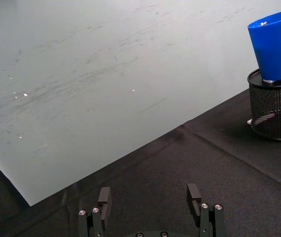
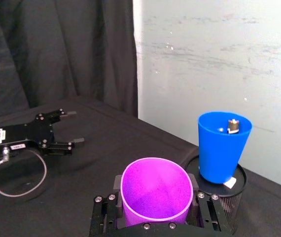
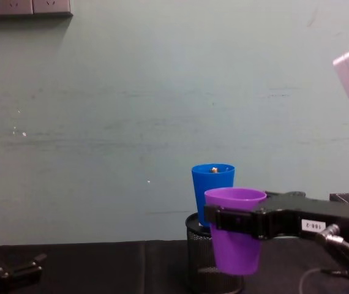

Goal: Pick up one cup with a gripper and tap it against the other cup.

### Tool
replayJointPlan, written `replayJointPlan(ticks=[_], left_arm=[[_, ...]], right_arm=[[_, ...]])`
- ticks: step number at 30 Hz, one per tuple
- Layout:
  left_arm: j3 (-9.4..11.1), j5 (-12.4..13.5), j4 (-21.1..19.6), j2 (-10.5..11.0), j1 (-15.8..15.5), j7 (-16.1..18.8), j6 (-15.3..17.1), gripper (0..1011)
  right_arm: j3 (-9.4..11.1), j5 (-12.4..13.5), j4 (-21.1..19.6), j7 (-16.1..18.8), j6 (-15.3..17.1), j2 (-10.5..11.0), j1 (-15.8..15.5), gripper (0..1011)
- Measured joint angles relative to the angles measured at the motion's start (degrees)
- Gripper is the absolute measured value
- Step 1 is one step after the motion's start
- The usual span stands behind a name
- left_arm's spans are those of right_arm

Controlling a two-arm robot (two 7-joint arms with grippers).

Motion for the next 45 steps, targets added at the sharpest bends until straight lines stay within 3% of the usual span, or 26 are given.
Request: replayJointPlan(ticks=[11, 28, 45], left_arm=[[0.00, 0.00, 0.00, 0.00, 0.00, 0.00, 0.00, 1000], [0.00, 0.00, 0.00, 0.00, 0.00, 0.00, 0.00, 1000], [0.00, 0.00, 0.00, 0.00, 0.00, 0.00, 0.00, 1000]], right_arm=[[-0.55, 0.50, 5.33, 0.14, -2.47, -2.71, 2.81, 734], [-2.11, -3.37, 12.60, 0.70, -4.28, -5.26, 9.12, 734], [-1.12, -4.08, 15.62, 0.82, -4.42, -6.69, 11.30, 734]])
